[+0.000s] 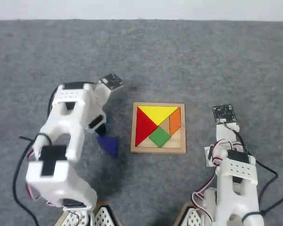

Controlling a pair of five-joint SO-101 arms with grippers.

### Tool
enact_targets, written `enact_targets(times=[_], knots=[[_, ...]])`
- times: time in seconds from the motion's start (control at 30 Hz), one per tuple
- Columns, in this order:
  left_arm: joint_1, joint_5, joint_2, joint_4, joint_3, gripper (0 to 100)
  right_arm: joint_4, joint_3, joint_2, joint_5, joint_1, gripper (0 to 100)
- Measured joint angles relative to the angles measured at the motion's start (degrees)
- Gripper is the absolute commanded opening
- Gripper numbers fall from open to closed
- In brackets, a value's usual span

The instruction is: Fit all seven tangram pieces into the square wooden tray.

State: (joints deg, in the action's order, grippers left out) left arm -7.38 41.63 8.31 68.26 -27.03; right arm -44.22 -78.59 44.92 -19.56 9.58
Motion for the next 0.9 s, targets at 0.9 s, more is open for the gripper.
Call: enact_targets(times=[0.9], knots=[[-2.2, 2.3, 12.4, -1.0, 11.9, 13, 0.0, 0.0, 0.0, 0.0, 0.0, 2.4]])
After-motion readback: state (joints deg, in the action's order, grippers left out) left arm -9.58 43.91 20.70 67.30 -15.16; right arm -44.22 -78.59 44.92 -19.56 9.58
